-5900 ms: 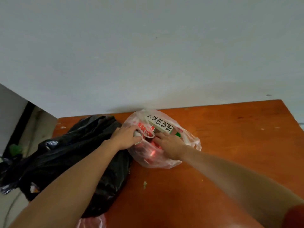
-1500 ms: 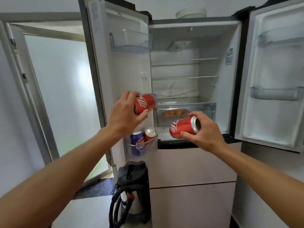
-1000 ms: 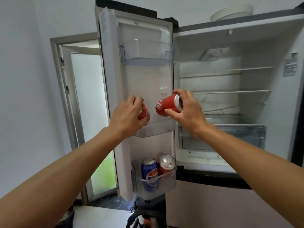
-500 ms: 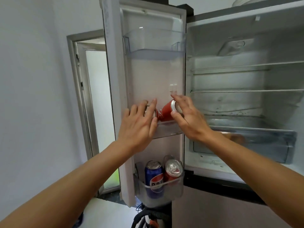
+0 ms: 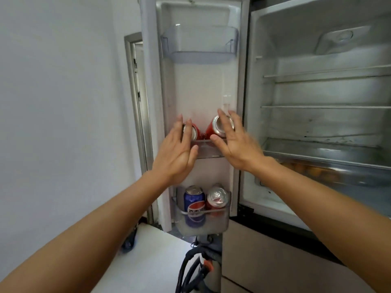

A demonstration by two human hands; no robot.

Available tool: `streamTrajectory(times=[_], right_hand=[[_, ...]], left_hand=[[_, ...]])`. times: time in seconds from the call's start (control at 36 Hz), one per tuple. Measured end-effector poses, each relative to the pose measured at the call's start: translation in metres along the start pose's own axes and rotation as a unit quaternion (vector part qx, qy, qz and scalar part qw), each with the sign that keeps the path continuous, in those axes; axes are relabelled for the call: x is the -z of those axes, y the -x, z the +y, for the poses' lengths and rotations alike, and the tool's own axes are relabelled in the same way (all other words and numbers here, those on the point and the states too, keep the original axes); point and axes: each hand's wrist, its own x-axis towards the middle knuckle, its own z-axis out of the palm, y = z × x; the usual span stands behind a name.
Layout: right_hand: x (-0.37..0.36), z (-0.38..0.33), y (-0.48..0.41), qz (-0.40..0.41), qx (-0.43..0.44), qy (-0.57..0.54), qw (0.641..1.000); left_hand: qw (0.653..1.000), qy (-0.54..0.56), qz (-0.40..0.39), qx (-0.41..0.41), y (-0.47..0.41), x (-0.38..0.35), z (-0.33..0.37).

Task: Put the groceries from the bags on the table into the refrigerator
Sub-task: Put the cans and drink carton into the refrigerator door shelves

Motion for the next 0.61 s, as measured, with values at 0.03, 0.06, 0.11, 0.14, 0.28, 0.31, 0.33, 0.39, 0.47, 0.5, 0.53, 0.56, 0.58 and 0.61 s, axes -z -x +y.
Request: streamTrajectory(times=[0.03,0.06,0.11,0.14,0.28,0.31,0.33,0.39,0.47,0.5,0.53,0.56,0.58,0.61], right_hand=[[0.001,0.001,0.003,-0.008,0.000,0.005,1.000],[0.000,0.003,0.006,-0.015,-0.001,0.009,1.000],[-0.002,0.005,0.016,-0.025,-0.001,0.011,1.000],[-0.004,0.006,0.021,-0.026,-0.001,0.009,1.000],[-0.003,0.002,0.040,0.066,0.014,0.029,0.997],[-0.001,-0.004,0.042,0.096,0.037,0.027,0.994],[0.002,-0.013,0.044,0.123,0.065,0.022,0.990],[0.005,-0.036,0.048,0.154,0.122,0.009,0.981],[-0.002,-0.077,0.057,0.141,0.198,-0.022,0.970],[-0.009,-0.091,0.060,0.127,0.217,-0.037,0.967],[-0.016,-0.104,0.063,0.109,0.229,-0.050,0.966],[-0.025,-0.119,0.068,0.090,0.235,-0.063,0.966],[-0.034,-0.134,0.072,0.073,0.239,-0.074,0.966],[-0.044,-0.150,0.077,0.057,0.241,-0.085,0.965]], left_hand=[[1.000,-0.014,-0.006,0.005,0.006,-0.001,0.002],[0.999,-0.029,-0.013,0.008,0.012,-0.001,0.004],[0.998,-0.058,-0.033,0.012,0.025,-0.002,0.005],[0.997,-0.069,-0.040,0.011,0.031,0.001,0.006],[0.992,-0.118,-0.053,0.005,0.064,0.022,0.007],[0.992,-0.120,-0.046,0.007,0.072,0.027,0.005],[0.991,-0.125,-0.040,0.011,0.080,0.032,0.003],[0.990,-0.136,-0.034,0.025,0.096,0.041,-0.006],[0.987,-0.141,-0.051,0.063,0.124,0.061,-0.020],[0.984,-0.146,-0.059,0.078,0.135,0.067,-0.026],[0.981,-0.154,-0.068,0.093,0.147,0.074,-0.033],[0.977,-0.164,-0.078,0.109,0.160,0.082,-0.040],[0.973,-0.174,-0.087,0.126,0.174,0.090,-0.049],[0.968,-0.185,-0.094,0.144,0.190,0.098,-0.058]])
